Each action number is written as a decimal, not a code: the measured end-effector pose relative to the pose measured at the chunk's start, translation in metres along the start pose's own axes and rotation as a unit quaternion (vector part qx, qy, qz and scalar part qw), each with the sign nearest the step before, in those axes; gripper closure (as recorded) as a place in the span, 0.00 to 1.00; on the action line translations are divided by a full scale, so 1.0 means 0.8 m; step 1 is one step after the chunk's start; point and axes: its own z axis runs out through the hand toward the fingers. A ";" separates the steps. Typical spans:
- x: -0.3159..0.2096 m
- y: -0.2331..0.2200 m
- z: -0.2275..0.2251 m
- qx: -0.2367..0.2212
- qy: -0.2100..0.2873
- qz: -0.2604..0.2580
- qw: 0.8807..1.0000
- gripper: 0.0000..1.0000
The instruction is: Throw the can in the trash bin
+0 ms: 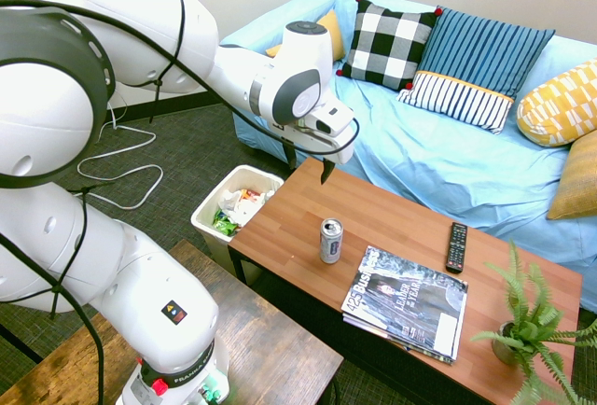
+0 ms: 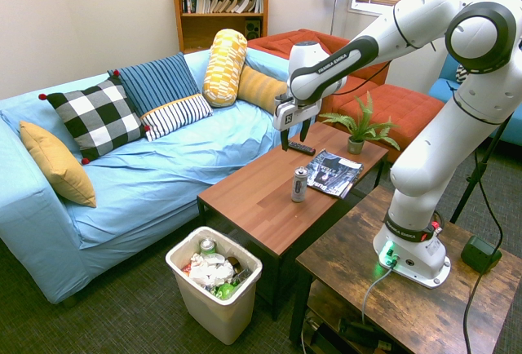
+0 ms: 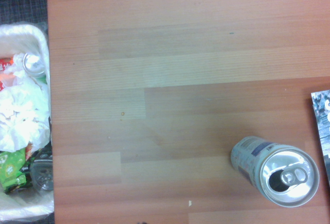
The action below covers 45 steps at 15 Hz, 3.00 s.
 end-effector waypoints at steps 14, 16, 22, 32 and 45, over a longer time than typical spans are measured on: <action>0.080 0.063 0.140 -0.021 -0.026 0.076 0.997 0.00; 0.080 0.066 0.163 -0.025 -0.032 0.073 0.996 0.00; 0.081 0.062 0.195 -0.029 -0.046 0.073 0.996 0.00; 0.087 0.054 0.215 -0.033 -0.058 0.080 0.995 1.00; 0.076 0.025 0.194 -0.018 -0.056 0.057 0.997 1.00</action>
